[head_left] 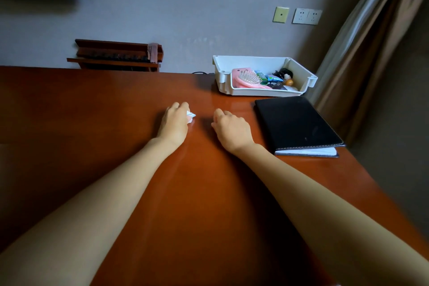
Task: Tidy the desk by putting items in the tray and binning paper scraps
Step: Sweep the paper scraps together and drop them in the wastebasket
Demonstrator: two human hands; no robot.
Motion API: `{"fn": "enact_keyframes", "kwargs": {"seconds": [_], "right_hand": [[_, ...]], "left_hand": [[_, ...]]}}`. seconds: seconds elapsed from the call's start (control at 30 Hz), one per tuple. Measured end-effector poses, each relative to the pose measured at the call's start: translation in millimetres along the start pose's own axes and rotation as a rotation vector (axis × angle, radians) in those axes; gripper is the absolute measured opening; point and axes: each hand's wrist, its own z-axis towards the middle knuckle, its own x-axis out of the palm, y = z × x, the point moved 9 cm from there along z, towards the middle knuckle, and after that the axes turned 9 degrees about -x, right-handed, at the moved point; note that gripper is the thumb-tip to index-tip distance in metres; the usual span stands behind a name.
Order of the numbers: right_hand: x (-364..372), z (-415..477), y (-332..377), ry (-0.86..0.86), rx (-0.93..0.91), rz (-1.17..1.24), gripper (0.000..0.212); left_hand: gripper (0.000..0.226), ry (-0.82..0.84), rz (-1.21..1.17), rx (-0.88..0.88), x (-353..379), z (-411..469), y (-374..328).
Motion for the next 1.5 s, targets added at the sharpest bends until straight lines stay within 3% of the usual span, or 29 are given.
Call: {"fn": "enact_keyframes", "kwargs": {"seconds": [0.13, 0.27, 0.5, 0.57, 0.7, 0.87, 1.1, 1.27, 1.5], "right_hand": [[-11.2, -22.6, -4.4, -0.042, 0.036, 0.139, 0.020], [-26.2, -54.0, -25.1, -0.199, 0.223, 0.550, 0.010], [-67.0, -120.4, -58.3, -0.420, 0.420, 0.800, 0.025], [-84.5, -141.8, -68.2, -0.470, 0.439, 0.797, 0.027], [-117.8, -199.3, -96.1, -0.586, 0.497, 0.657, 0.011], [-144.3, -291.8, -145.0, -0.703, 0.580, 0.471, 0.012], [-146.1, -442.6, -229.9, -0.811, 0.868, 0.358, 0.018], [-107.5, -528.0, -280.0, -0.740, 1.073, 0.341, 0.016], [-12.0, -609.2, -333.9, -0.509, 1.316, 0.410, 0.017]], "left_hand": [[0.013, -0.023, -0.254, -0.051, -16.8, -27.9, 8.3], [0.016, -0.058, -0.370, -0.057, -34.2, -56.0, -1.9], [0.015, -0.037, -0.494, -0.009, -52.9, -110.0, -56.8], [0.013, -0.019, -0.534, 0.018, -50.9, -129.1, -76.9], [0.012, 0.064, -0.637, 0.088, -34.1, -172.2, -132.1], [0.009, 0.186, -0.712, 0.258, -1.4, -237.8, -224.4], [0.009, 0.426, -0.713, 0.456, 78.3, -339.8, -336.5], [0.011, 0.643, -0.617, 0.447, 167.6, -398.7, -375.9], [0.015, 0.885, -0.354, 0.400, 289.3, -453.8, -388.5]]}}
